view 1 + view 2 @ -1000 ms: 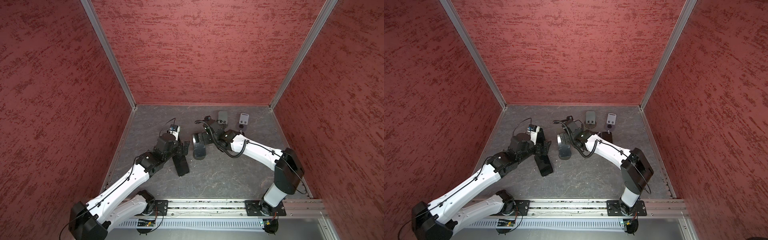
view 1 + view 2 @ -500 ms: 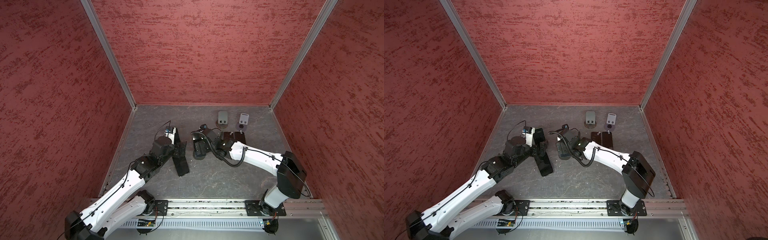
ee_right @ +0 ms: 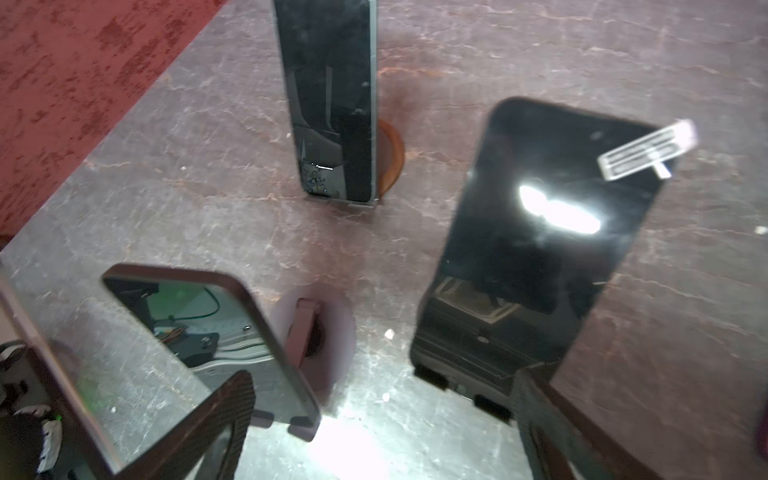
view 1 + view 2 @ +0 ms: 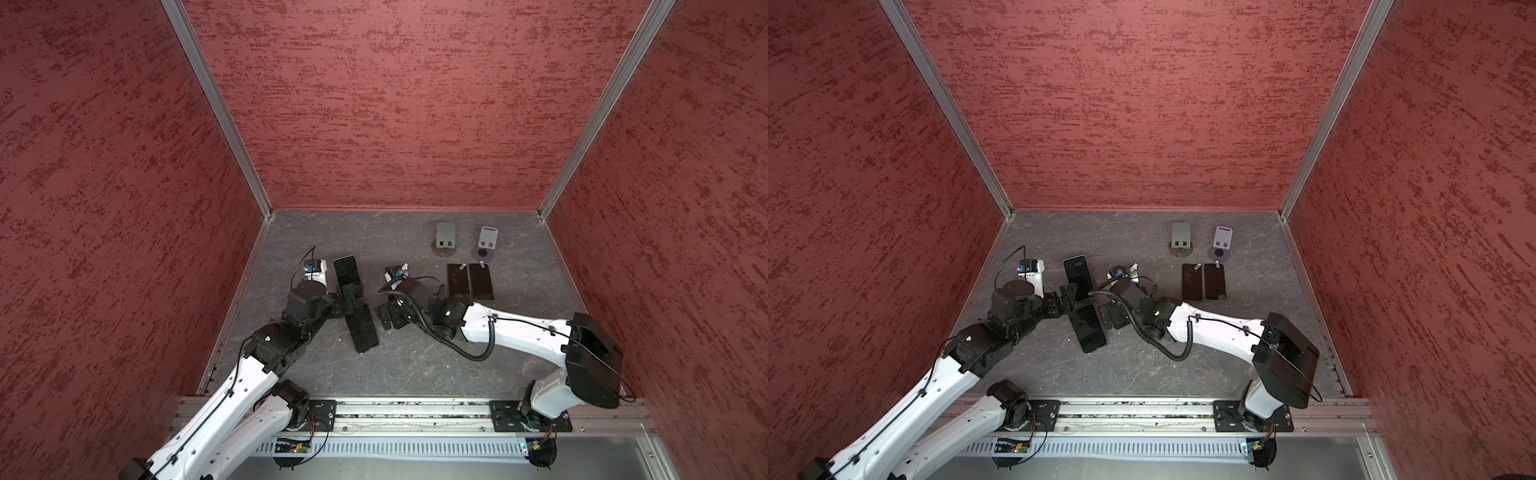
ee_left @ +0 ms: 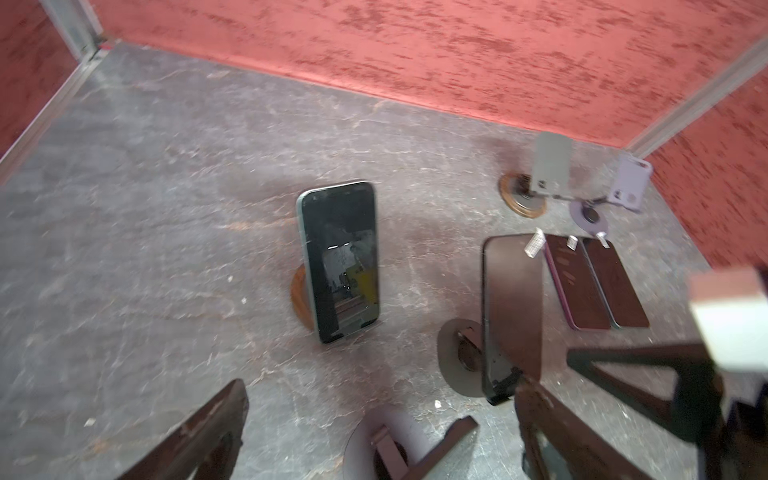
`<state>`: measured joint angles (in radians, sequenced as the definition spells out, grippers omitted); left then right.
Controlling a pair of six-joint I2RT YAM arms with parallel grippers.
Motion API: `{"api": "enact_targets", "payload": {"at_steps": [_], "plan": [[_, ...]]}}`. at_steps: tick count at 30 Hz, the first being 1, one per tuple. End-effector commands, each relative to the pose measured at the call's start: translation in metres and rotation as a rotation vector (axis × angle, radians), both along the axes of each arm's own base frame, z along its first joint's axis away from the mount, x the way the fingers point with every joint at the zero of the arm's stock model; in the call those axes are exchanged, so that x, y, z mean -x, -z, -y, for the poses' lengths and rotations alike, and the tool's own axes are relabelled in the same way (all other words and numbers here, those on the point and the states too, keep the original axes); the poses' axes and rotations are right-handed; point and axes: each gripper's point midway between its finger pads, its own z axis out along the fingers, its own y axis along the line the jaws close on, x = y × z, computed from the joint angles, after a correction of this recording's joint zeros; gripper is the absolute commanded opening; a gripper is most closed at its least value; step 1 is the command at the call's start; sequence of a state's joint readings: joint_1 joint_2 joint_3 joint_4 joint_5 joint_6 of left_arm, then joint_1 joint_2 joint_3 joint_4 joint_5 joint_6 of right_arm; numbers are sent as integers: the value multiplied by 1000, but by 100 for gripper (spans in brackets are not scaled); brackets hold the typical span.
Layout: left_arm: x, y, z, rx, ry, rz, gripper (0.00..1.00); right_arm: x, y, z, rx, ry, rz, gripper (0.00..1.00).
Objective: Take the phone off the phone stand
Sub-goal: 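Close the right gripper on the black phone and lift it off the stand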
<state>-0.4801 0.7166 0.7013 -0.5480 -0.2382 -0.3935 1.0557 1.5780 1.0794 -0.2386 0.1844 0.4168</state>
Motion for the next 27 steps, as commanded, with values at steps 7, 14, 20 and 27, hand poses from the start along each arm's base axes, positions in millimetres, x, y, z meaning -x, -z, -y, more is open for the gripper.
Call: {"api": "enact_targets", "payload": {"at_steps": [7, 14, 20, 27], "plan": [[8, 12, -17, 134, -76, -90, 99, 29, -13, -36, -67, -69, 53, 99], [13, 10, -16, 165, -68, -67, 99, 38, -1, -51, -57, -84, 60, 99], [18, 7, -19, 171, -70, -49, 99, 39, 9, -67, -49, -99, 70, 99], [21, 5, -22, 172, -76, -38, 100, 43, 19, -82, -46, -127, 69, 99]]}}
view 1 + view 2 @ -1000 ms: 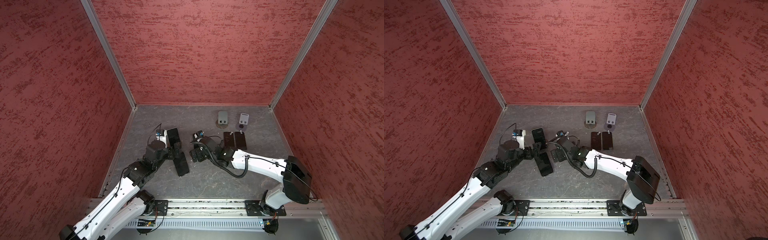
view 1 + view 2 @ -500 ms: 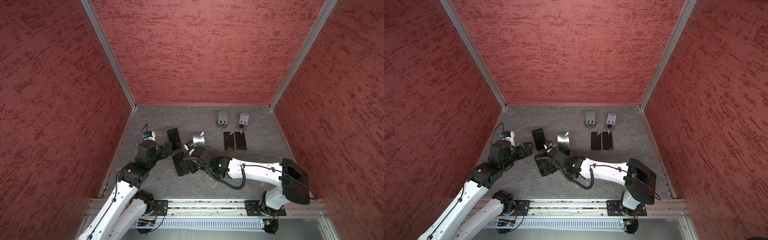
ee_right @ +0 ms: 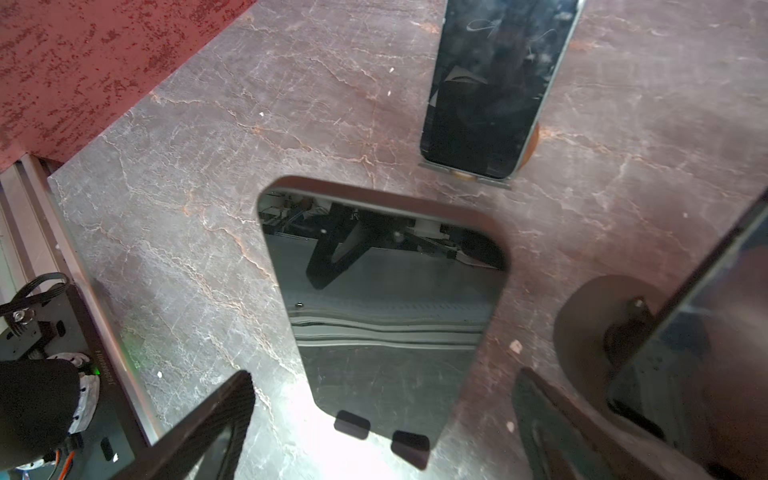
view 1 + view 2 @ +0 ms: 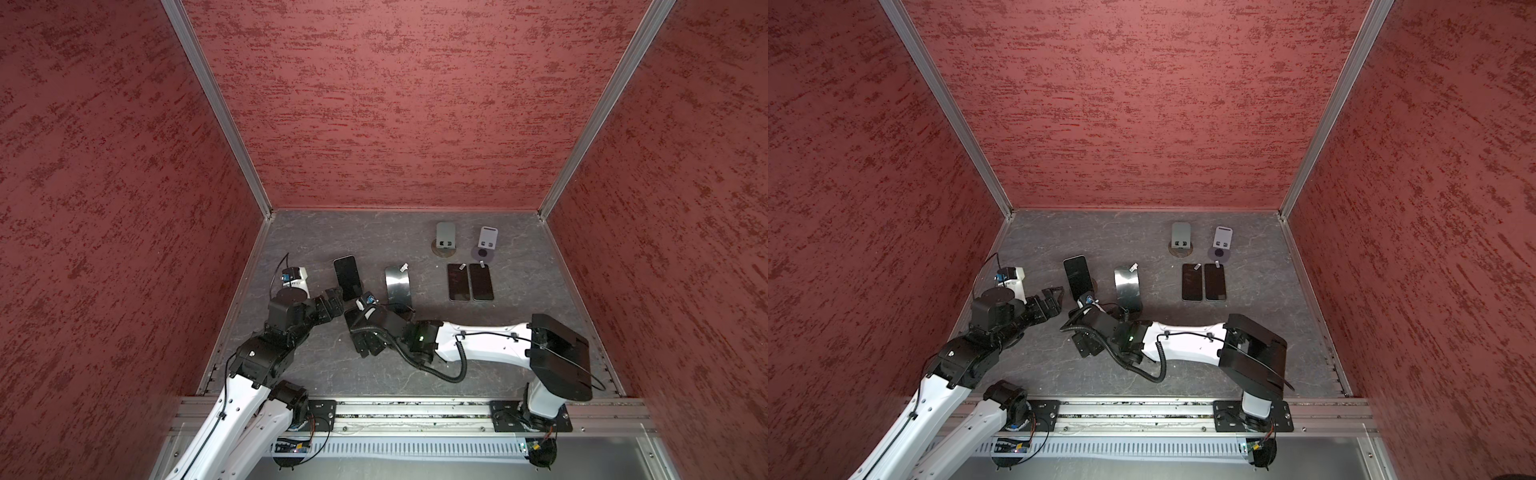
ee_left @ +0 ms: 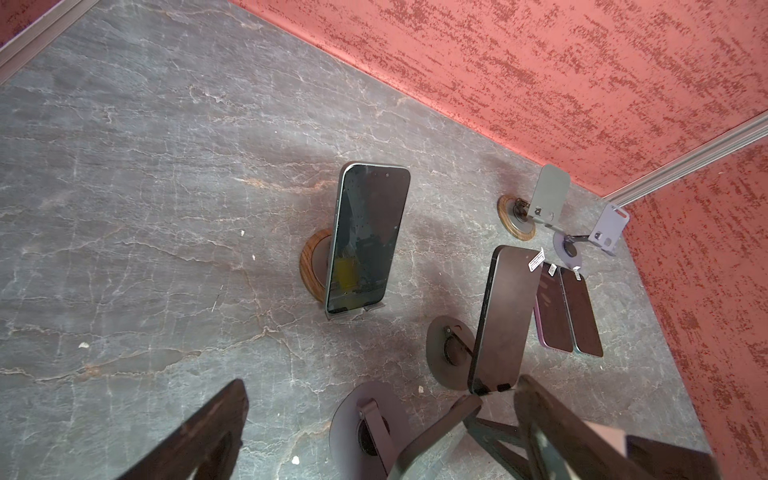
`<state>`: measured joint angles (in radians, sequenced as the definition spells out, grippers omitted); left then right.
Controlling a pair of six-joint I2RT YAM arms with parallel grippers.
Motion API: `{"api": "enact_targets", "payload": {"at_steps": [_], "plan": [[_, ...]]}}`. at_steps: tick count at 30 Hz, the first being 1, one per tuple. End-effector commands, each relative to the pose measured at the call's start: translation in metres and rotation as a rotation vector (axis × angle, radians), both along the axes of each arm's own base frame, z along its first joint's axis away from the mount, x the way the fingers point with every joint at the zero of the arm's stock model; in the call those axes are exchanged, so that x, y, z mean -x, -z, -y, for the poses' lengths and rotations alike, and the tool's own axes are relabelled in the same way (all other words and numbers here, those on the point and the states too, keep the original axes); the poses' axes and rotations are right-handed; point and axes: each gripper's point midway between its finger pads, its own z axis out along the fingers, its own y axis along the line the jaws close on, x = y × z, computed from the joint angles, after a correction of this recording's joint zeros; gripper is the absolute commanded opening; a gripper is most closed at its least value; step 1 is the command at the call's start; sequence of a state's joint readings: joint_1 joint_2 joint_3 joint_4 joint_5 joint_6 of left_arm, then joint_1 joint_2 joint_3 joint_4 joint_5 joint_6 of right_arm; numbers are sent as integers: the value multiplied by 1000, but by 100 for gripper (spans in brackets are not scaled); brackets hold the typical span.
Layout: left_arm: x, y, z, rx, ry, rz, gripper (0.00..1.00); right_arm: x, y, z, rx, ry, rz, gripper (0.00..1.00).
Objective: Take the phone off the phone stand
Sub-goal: 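Close the right gripper on the black phone and lift it off the stand, then carry the black phone with the right gripper toward the pink-edged phone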
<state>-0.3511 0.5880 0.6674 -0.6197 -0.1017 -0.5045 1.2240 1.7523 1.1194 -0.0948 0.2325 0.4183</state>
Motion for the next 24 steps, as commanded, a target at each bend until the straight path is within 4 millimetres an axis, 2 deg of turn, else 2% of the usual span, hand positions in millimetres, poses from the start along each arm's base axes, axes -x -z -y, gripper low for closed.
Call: {"api": "enact_targets", "payload": {"at_steps": [1, 14, 21, 24], "plan": [[3, 4, -3, 6, -9, -7, 99, -4, -13, -17, -49, 4, 35, 99], [3, 3, -5, 10, -19, 18, 99, -15, -2, -24, -49, 71, 50, 96], [2, 2, -6, 11, -20, 25, 100, -19, 3, -25, -44, 107, 37, 90], [2, 1, -5, 15, -16, 29, 99, -20, 6, -25, -39, 117, 33, 84]]}}
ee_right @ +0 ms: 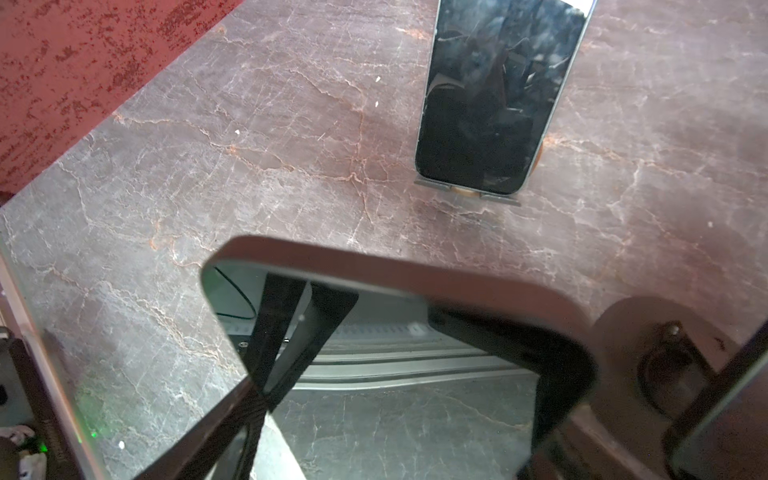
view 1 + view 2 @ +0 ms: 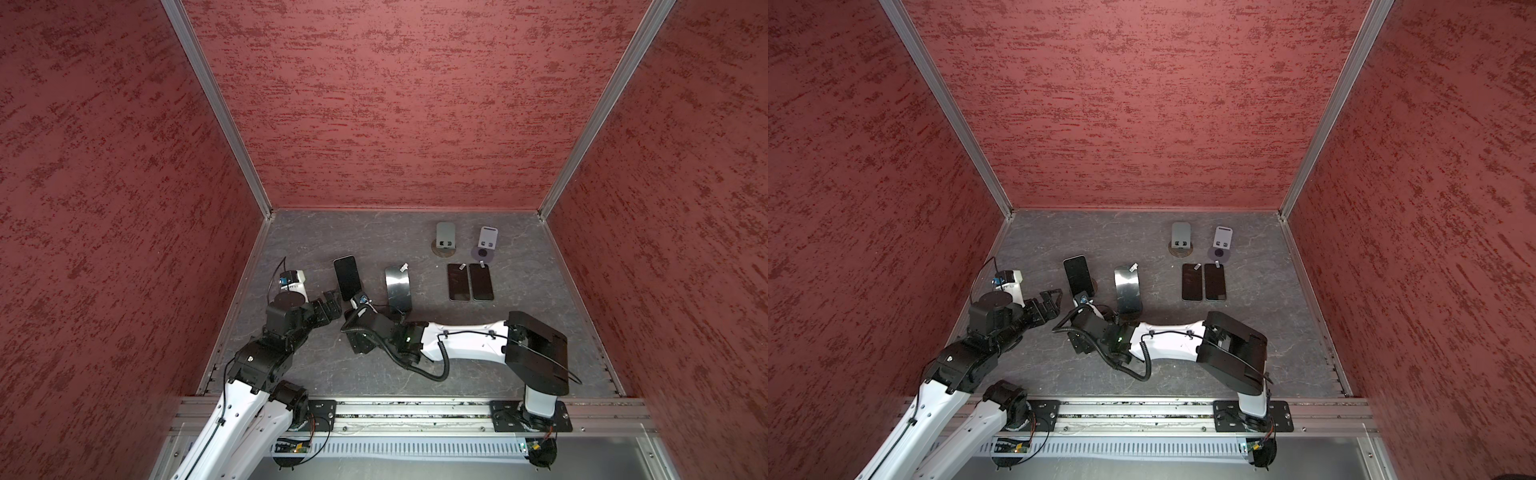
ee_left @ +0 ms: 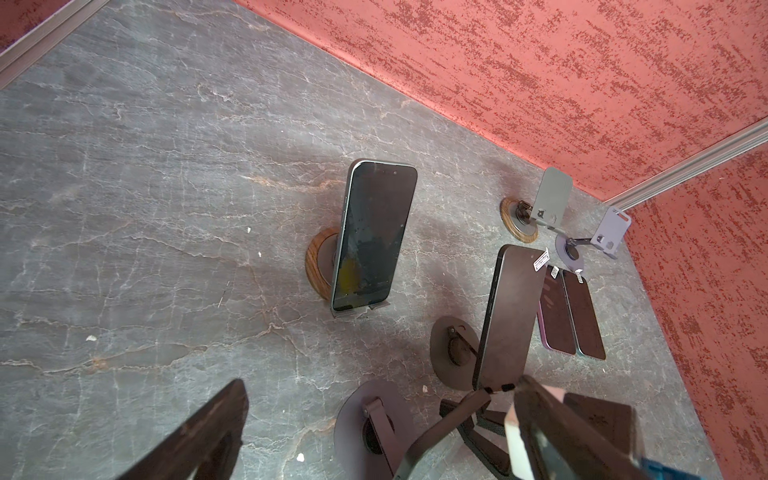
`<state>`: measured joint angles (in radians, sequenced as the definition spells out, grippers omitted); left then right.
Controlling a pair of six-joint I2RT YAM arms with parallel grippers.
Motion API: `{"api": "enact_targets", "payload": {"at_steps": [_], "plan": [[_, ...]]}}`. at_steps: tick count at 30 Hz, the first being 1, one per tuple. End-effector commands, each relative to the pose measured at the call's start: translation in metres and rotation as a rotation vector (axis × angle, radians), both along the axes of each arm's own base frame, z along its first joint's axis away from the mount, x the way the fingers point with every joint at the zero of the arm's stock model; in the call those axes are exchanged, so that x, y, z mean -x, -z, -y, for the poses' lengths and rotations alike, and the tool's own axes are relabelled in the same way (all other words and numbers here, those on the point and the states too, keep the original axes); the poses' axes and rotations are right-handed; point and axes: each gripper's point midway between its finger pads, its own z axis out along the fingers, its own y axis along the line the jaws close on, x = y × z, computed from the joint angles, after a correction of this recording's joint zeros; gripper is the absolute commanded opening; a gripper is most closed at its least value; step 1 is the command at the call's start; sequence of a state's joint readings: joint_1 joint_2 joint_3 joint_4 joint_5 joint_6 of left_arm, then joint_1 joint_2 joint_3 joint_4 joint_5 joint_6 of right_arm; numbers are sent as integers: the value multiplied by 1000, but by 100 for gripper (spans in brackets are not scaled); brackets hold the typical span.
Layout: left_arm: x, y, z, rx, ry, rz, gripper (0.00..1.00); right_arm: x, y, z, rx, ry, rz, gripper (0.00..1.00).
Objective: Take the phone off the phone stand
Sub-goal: 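Carry the black phone with the right gripper toward the pink-edged phone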
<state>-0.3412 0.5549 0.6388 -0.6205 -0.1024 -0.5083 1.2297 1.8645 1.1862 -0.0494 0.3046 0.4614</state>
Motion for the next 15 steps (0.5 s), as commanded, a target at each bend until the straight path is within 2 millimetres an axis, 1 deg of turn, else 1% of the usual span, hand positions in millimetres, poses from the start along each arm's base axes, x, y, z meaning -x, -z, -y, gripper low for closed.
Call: {"api": "enact_targets", "payload": {"at_steps": [1, 3, 7, 15], "plan": [[-2, -4, 0, 12, -3, 27, 99, -4, -9, -7, -33, 44, 14, 81], [-2, -5, 0, 13, -3, 29, 99, -4, -10, -7, -35, 43, 14, 73], [-1, -4, 0, 14, -2, 27, 100, -2, -11, -8, -36, 27, 13, 64], [-2, -5, -1, 9, -3, 31, 99, -2, -20, -5, -34, 16, 30, 62]]}}
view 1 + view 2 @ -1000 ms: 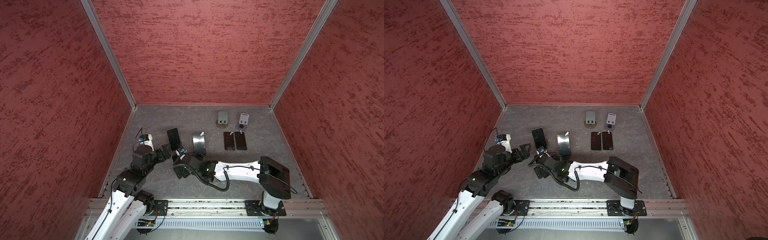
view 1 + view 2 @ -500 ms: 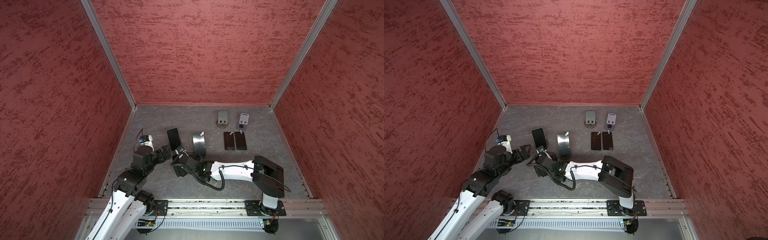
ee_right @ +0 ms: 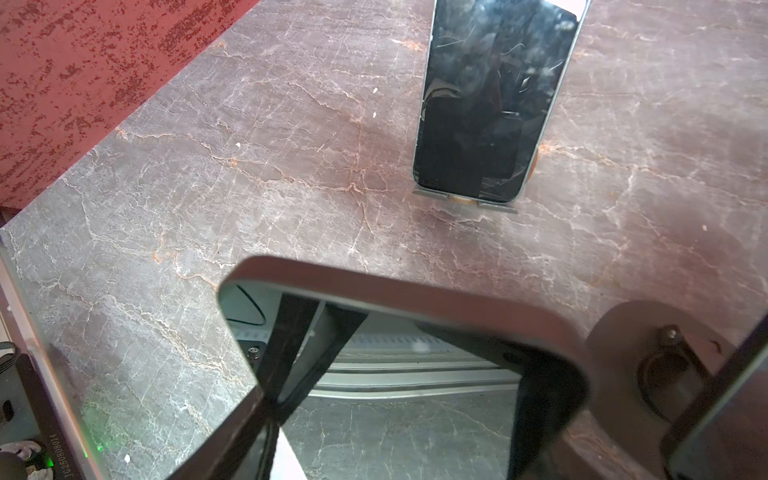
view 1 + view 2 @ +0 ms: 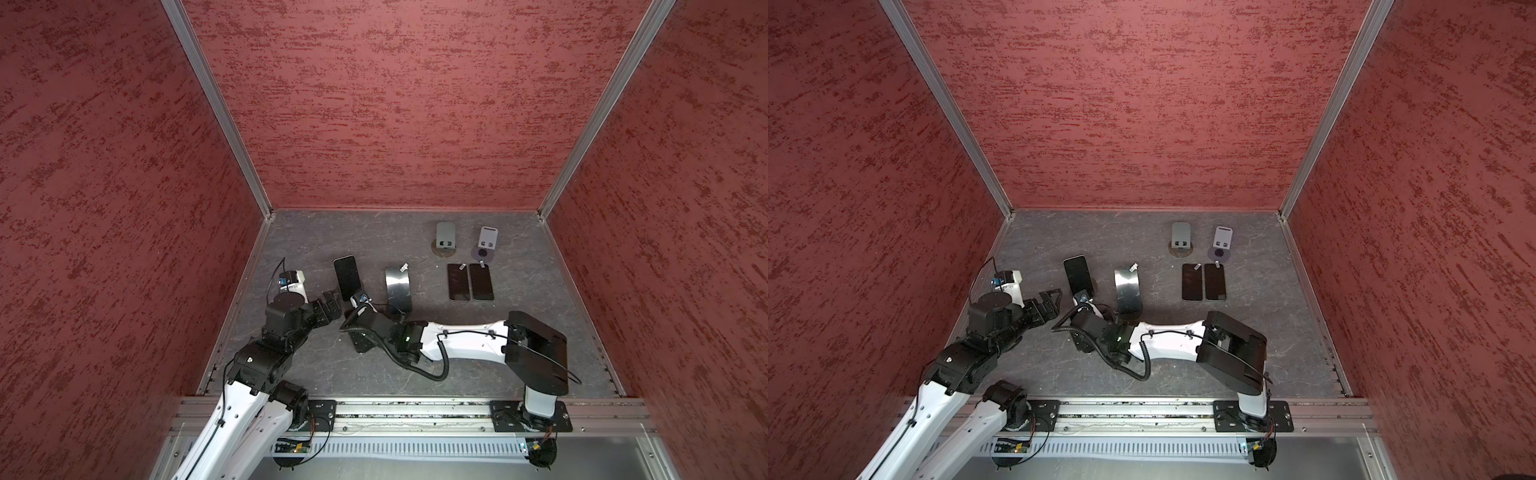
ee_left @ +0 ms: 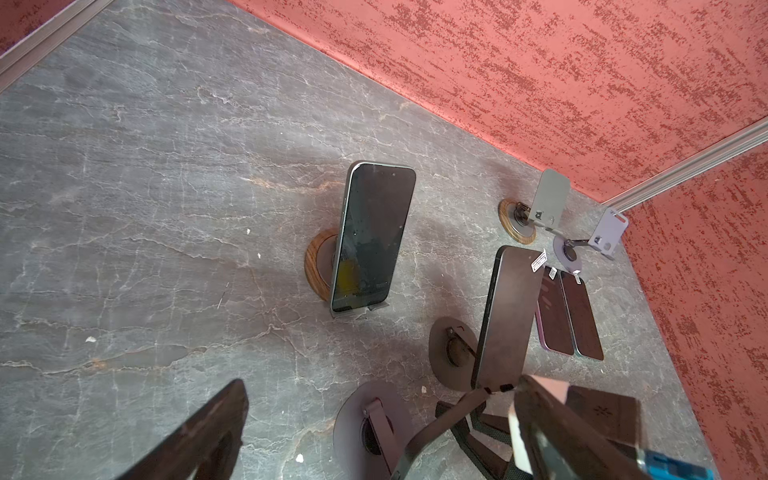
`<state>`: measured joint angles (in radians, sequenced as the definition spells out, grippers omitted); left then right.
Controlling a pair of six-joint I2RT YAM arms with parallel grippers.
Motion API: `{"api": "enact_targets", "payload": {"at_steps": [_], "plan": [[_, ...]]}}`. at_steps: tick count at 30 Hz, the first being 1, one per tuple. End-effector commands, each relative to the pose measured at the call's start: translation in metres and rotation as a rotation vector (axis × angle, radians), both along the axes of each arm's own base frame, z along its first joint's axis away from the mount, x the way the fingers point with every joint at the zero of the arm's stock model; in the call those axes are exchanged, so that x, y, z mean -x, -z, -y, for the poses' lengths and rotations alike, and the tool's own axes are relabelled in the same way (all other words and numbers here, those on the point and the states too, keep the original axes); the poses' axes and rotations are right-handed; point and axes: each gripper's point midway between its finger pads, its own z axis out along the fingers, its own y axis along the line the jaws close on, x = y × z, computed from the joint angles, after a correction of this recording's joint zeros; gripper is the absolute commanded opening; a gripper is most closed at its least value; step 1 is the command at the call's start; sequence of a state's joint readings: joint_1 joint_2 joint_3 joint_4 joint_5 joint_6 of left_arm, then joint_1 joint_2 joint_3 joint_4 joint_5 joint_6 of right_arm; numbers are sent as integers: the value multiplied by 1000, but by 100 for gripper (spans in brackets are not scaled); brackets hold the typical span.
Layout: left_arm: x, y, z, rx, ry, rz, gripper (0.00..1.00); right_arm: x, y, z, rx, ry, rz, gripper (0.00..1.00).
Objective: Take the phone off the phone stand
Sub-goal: 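Carry the black phone with the right gripper toward the pink-edged phone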
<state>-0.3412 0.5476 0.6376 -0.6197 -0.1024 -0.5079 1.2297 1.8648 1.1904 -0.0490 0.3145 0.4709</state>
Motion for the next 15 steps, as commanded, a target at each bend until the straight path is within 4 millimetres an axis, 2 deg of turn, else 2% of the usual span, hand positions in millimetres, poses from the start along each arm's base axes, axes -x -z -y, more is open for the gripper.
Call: {"api": "enact_targets", "payload": {"at_steps": [1, 15], "plan": [[-2, -3, 0, 7, -3, 24, 99, 0, -21, -5, -31, 1, 32, 61], [-4, -4, -2, -1, -9, 31, 99, 7, -60, -8, -109, -62, 68, 60]]}}
